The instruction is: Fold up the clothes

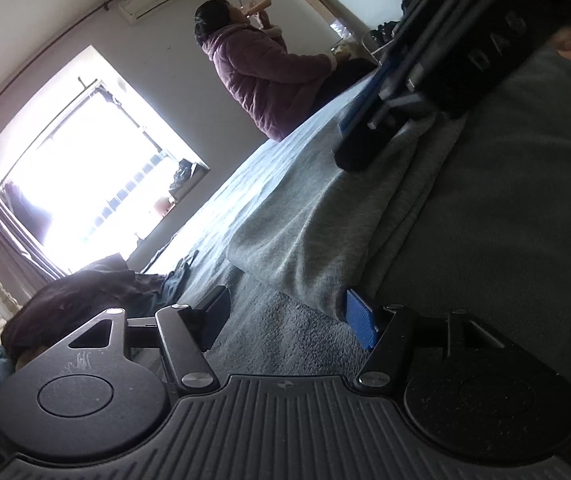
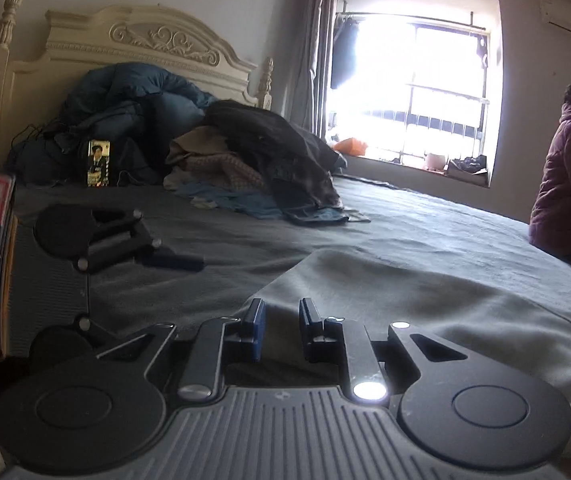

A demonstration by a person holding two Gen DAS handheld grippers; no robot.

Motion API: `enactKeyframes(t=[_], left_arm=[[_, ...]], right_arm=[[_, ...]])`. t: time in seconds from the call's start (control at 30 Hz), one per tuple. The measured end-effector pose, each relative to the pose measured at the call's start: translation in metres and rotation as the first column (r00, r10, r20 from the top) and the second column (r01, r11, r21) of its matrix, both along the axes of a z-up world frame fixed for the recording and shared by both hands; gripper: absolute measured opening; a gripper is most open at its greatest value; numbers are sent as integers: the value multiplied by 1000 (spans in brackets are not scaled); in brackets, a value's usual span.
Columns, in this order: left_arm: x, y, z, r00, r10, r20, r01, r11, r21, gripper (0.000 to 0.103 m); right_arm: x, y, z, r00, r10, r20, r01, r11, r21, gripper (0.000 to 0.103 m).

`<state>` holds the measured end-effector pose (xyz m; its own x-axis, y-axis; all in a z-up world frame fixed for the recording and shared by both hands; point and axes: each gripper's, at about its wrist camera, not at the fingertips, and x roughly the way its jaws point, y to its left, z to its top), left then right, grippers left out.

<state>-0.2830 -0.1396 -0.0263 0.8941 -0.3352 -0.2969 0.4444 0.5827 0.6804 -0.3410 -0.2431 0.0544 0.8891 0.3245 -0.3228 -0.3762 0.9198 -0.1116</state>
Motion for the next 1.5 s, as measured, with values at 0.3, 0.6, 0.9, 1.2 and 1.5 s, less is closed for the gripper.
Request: enactKeyframes(t=[0.3, 0.6, 0.9, 1.2, 1.5], left_arm=[[17, 52, 55, 970, -6, -245, -66, 956, -286, 64], [46, -10, 55, 974, -70, -217, 10, 964, -267, 64], [59, 6, 29, 949, 19, -315, -106, 960, -260, 65], [53, 38, 52, 929, -29, -370, -104, 937, -335, 64], [90, 17, 99, 920, -137, -367, -94, 832, -547, 65]], right_arm=[[13, 3, -46, 992, -87, -90, 77, 991, -111, 20], [-29, -53, 4, 967, -245, 73, 234, 964, 125, 20], [28, -107, -42, 919, -361, -161, 377, 922, 88, 15], [28, -119, -39, 882, -418, -218, 451, 883, 129, 14], [26, -119, -37, 877, -426, -221, 461, 877, 136, 16]])
